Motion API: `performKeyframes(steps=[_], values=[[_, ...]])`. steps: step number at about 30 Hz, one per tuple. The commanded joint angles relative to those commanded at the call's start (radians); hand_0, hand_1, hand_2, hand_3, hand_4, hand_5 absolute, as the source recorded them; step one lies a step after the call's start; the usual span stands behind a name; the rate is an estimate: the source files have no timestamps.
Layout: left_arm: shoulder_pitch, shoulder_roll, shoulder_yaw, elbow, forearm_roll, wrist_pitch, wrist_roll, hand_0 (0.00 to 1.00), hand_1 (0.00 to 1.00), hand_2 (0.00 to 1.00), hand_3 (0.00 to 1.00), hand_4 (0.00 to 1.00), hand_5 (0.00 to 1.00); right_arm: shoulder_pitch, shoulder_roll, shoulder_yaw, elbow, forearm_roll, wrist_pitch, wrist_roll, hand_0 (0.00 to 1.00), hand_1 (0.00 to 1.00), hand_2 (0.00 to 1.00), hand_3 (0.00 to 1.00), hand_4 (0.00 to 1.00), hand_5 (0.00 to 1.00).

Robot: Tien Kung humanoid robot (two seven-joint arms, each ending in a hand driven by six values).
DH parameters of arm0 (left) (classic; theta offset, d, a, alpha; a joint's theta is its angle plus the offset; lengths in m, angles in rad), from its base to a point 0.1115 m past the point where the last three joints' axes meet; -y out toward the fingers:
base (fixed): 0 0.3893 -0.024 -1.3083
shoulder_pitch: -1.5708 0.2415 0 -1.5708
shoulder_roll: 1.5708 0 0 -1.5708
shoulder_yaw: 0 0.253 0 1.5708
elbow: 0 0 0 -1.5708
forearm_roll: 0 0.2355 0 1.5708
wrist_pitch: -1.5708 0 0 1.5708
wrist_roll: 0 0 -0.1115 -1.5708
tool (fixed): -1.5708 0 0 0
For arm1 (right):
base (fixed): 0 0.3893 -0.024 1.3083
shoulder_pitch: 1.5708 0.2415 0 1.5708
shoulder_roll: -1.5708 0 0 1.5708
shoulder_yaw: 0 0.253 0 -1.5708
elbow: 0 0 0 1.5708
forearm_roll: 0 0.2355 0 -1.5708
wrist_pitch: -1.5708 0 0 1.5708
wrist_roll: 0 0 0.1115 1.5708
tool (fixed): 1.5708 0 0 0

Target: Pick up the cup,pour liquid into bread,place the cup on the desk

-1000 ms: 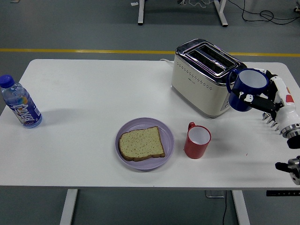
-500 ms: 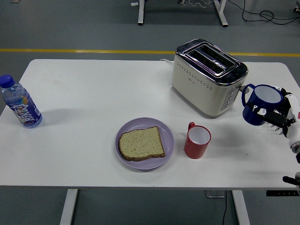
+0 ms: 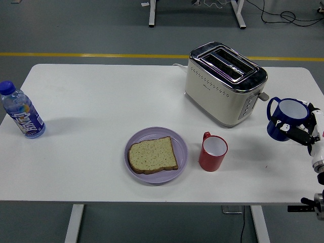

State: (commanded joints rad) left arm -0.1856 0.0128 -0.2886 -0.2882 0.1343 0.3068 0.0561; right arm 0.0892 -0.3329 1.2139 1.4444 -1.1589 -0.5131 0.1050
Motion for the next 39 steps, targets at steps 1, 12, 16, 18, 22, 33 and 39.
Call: performKeyframes(steps=[1,12,16,18,22,33,39], values=[[0.0,0.0,0.0,0.0,0.001,0.0,0.0,0.685,0.692,0.697,0.552,0.254,0.998,-0.004,0.004,-0.002,-0.005,0.0,-0.003,0.005,0.395,0.316,0.452,0.481,0.784,0.05],[-0.002,0.0,0.001,0.0,0.0,-0.001,-0.001,0.685,0.691,0.697,0.552,0.254,0.998,-0.023,0.033,-0.017,-0.027,0.012,-0.029,0.04,0.407,0.325,0.454,0.482,0.778,0.057],[-0.003,0.001,0.001,0.0,0.001,-0.001,-0.001,0.685,0.691,0.697,0.552,0.254,0.998,-0.025,0.04,-0.026,-0.04,0.025,-0.043,0.059,0.407,0.325,0.454,0.482,0.778,0.057],[-0.003,0.001,0.0,0.0,0.002,-0.001,0.0,0.685,0.692,0.697,0.552,0.254,0.998,-0.025,0.041,-0.03,-0.047,0.03,-0.048,0.066,0.413,0.33,0.46,0.483,0.776,0.059],[-0.005,0.001,-0.001,0.0,0.005,-0.001,0.001,0.685,0.692,0.697,0.552,0.254,0.998,-0.027,0.045,-0.038,-0.058,0.038,-0.056,0.076,0.413,0.33,0.46,0.483,0.776,0.059],[-0.004,0.0,-0.004,-0.001,0.01,-0.001,0.003,0.685,0.691,0.697,0.552,0.253,0.998,-0.023,0.055,-0.058,-0.082,0.042,-0.073,0.091,0.447,0.348,0.469,0.485,0.769,0.06],[-0.004,0.0,-0.003,-0.001,0.007,-0.001,0.002,0.685,0.691,0.697,0.552,0.253,0.998,-0.022,0.059,-0.069,-0.097,0.053,-0.084,0.101,0.49,0.373,0.478,0.486,0.765,0.059]])
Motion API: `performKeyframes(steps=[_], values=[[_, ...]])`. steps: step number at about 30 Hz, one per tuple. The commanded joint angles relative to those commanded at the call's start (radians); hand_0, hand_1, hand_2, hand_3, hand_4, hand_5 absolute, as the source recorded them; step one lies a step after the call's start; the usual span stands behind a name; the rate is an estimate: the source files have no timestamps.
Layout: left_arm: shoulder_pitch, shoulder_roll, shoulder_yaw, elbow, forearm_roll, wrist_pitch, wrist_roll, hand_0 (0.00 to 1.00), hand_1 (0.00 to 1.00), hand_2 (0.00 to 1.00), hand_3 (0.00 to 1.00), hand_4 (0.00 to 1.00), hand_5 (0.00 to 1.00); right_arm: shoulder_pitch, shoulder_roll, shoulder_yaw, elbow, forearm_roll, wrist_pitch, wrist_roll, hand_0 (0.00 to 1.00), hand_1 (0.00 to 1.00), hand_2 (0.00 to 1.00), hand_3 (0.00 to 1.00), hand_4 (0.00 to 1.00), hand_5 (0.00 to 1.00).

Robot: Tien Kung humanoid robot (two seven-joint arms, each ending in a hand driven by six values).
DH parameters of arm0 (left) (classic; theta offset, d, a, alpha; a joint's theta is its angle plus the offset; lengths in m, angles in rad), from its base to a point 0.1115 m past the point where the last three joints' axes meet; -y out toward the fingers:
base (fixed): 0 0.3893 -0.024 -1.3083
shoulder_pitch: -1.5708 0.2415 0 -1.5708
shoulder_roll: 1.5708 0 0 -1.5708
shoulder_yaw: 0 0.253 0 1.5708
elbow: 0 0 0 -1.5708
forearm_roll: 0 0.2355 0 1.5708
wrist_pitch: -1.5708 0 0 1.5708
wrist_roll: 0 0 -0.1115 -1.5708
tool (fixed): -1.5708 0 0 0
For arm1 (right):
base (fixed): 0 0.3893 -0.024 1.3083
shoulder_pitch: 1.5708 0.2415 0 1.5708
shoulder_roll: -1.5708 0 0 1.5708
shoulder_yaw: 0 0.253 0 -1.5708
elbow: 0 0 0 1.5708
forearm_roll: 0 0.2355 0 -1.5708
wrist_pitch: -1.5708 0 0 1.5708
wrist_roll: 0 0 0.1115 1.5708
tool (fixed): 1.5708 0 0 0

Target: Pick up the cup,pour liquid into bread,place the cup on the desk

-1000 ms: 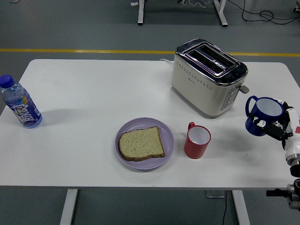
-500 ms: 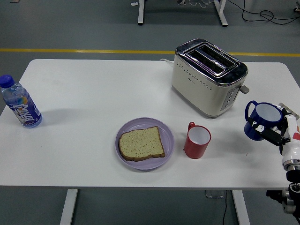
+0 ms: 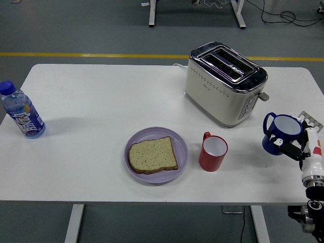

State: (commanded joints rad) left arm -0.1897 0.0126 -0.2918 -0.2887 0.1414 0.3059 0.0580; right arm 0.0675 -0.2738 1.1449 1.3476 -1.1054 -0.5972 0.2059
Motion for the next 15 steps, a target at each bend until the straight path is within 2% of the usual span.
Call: performKeyframes(steps=[15], values=[[-0.002,0.0,0.0,0.0,0.001,0.0,0.001,0.685,0.692,0.696,0.552,0.253,0.998,0.012,0.011,-0.027,-0.038,0.011,-0.003,0.015,0.498,0.376,0.474,0.486,0.753,0.05]])
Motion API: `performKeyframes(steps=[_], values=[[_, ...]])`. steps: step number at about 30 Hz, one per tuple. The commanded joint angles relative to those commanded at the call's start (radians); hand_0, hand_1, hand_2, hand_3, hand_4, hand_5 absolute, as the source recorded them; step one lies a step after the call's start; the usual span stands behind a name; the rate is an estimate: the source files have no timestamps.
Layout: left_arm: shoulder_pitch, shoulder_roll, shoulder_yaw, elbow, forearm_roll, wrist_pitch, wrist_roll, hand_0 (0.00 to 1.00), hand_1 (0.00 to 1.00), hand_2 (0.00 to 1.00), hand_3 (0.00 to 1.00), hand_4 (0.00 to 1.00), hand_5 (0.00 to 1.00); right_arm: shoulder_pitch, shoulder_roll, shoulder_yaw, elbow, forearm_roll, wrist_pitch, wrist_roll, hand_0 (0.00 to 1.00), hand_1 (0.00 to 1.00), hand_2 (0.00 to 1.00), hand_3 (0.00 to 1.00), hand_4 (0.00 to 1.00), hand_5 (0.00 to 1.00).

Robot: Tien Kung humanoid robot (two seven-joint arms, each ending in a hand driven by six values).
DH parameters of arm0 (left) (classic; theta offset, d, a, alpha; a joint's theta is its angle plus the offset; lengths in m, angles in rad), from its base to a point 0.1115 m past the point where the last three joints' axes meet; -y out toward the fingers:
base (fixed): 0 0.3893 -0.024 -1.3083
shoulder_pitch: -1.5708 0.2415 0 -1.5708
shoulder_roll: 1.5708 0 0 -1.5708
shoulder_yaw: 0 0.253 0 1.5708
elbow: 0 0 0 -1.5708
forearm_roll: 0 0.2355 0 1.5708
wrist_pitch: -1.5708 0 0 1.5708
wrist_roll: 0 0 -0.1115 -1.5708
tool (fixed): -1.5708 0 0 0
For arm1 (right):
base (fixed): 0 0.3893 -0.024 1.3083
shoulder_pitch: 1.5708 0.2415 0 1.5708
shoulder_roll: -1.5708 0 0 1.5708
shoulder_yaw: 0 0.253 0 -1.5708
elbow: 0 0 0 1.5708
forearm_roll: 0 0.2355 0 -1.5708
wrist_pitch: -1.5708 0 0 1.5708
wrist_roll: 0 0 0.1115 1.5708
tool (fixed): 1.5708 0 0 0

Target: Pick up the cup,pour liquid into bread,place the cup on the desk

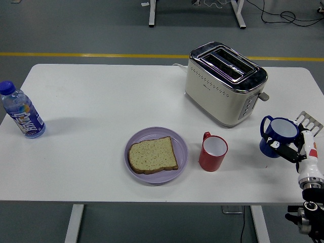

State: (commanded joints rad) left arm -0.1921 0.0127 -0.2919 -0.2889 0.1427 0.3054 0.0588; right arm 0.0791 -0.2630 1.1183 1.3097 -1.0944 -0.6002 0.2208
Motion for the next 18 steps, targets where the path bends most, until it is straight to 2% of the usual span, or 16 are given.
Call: performKeyframes(steps=[18], values=[[0.0,-0.001,-0.003,-0.001,0.004,0.001,0.002,0.685,0.692,0.697,0.553,0.253,0.998,0.02,0.018,-0.046,-0.07,0.032,-0.012,0.051,0.492,0.371,0.474,0.482,0.747,0.054]])
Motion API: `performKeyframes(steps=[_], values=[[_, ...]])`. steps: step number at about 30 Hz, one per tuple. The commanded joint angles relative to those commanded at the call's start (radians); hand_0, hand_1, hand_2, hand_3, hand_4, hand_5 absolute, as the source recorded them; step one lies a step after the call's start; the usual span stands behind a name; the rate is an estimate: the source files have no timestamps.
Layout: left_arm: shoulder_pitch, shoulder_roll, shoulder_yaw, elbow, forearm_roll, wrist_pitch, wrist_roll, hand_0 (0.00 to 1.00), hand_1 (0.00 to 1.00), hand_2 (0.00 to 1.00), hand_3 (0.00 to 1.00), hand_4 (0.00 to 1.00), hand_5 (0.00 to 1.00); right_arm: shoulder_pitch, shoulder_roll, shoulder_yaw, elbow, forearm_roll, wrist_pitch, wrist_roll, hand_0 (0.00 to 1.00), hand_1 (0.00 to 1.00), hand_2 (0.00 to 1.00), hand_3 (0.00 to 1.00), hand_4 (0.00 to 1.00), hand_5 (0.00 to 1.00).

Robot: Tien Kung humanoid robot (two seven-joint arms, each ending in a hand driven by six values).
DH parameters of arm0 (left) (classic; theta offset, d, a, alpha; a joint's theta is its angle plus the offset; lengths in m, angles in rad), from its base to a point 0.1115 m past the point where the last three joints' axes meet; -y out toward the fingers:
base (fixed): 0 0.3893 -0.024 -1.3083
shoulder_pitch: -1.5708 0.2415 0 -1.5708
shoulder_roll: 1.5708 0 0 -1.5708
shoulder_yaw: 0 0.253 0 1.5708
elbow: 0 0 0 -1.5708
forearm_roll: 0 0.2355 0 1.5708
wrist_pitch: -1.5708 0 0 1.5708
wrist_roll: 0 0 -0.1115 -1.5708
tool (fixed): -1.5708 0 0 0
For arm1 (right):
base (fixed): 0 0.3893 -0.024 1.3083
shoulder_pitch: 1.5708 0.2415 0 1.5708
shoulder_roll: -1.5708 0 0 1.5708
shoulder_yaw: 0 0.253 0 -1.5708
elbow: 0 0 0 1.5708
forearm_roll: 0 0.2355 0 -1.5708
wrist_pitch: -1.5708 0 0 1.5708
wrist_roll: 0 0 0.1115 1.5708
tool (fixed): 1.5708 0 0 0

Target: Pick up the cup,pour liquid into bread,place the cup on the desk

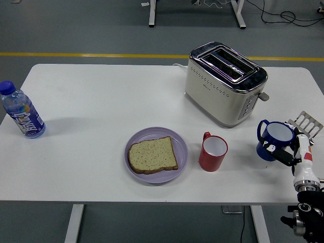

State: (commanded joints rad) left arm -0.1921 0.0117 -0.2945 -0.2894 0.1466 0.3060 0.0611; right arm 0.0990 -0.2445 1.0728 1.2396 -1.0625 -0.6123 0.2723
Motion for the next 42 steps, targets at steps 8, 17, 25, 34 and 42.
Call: performKeyframes(steps=[8,17,25,34,42], values=[[0.001,-0.001,-0.003,0.0,0.004,0.0,0.002,0.685,0.692,0.696,0.551,0.253,0.998,0.006,0.007,-0.021,-0.017,0.013,0.0,0.012,0.492,0.371,0.474,0.482,0.746,0.052],[0.005,-0.002,-0.013,0.0,0.023,0.0,0.008,0.685,0.691,0.696,0.551,0.254,0.998,0.01,0.011,-0.038,-0.033,0.022,0.001,0.018,0.49,0.372,0.474,0.482,0.744,0.049],[0.007,-0.003,-0.022,0.0,0.041,0.0,0.013,0.685,0.691,0.696,0.55,0.254,0.998,0.011,0.016,-0.054,-0.043,0.029,0.002,0.018,0.49,0.372,0.476,0.481,0.739,0.042],[0.008,-0.003,-0.021,0.0,0.04,-0.001,0.013,0.684,0.691,0.696,0.551,0.253,0.998,0.022,0.027,-0.067,-0.06,0.035,0.0,0.022,0.491,0.374,0.476,0.481,0.735,0.037],[0.005,-0.002,-0.016,-0.001,0.03,-0.001,0.01,0.686,0.691,0.696,0.551,0.254,0.998,0.036,0.035,-0.076,-0.086,0.049,-0.004,0.035,0.491,0.374,0.477,0.48,0.732,0.031]])
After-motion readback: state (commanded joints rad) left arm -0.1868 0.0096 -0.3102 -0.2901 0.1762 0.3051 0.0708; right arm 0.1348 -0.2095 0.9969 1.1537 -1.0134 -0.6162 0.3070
